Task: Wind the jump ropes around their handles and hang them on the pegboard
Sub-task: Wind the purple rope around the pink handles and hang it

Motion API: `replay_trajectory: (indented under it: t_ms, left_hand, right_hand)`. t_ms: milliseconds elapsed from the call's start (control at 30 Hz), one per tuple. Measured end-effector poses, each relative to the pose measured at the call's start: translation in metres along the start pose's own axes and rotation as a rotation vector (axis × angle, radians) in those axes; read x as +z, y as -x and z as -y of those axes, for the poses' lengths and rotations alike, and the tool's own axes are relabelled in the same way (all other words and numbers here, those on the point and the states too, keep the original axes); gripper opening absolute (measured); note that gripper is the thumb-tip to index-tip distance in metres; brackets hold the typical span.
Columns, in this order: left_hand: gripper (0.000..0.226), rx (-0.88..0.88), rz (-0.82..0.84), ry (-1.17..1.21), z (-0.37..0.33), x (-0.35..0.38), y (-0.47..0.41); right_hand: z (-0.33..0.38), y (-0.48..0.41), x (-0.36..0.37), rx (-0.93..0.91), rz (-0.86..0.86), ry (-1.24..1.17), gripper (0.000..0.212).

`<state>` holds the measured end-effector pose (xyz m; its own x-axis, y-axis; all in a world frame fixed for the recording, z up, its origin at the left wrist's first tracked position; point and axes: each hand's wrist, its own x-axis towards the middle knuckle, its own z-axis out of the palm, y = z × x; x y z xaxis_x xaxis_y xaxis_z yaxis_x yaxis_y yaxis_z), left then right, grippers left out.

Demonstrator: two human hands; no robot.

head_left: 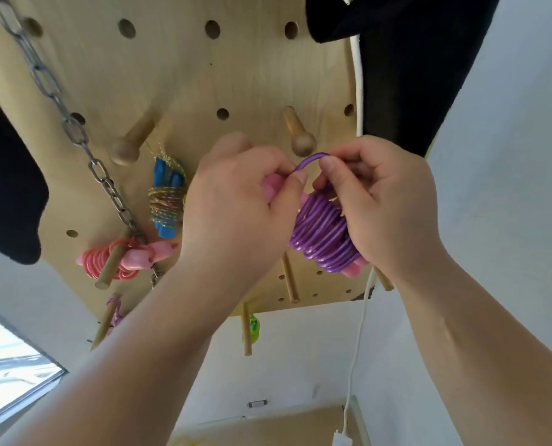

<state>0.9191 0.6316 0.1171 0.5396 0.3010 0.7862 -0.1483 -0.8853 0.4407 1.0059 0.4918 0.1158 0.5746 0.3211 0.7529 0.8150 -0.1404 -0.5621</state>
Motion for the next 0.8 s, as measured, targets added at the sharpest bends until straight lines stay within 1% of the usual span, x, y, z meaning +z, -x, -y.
replay_trajectory:
  t_ms: [133,233,300,367,433,533,600,700,800]
  left_hand:
    - [0.015,-0.014,-0.084,0.021,0.001,0.004,-0.012]
    - [0.013,-0.035,-0.1,0.031,0.005,0.008,-0.019]
    - [0.011,-0.035,-0.057,0.078,0.006,0.006,-0.023]
    - [0.01,-0.043,0.045,0.145,0.009,0.001,-0.029]
    - [0.013,-0.044,0.127,0.15,0.015,-0.002,-0.038]
    - [0.012,-0.096,0.137,0.092,0.023,0.002,-0.048]
    - [0.004,-0.151,0.119,0.035,0.025,0.005,-0.054]
    - [0.015,-0.112,0.07,-0.107,0.029,0.008,-0.063]
    - [0.019,-0.087,0.044,-0.254,0.03,0.009,-0.072]
  right_hand:
    - [-0.001,-0.017,0.003,-0.036,-0.027,0.008,0.012]
    - [-0.004,-0.026,0.008,-0.016,-0.014,-0.041,0.01]
    - [-0.008,-0.031,0.008,0.026,0.013,-0.144,0.008]
    - [-0.01,-0.036,0.009,0.089,0.053,-0.231,0.008]
    - [-0.012,-0.042,0.013,0.17,0.096,-0.291,0.009]
    - [-0.019,-0.051,0.023,0.258,0.074,-0.279,0.007]
    - [-0.023,-0.058,0.028,0.3,0.039,-0.253,0.009]
    - [-0.027,-0.064,0.037,0.349,-0.006,-0.249,0.011]
    - [-0.028,-0.065,0.045,0.351,-0.055,-0.222,0.014]
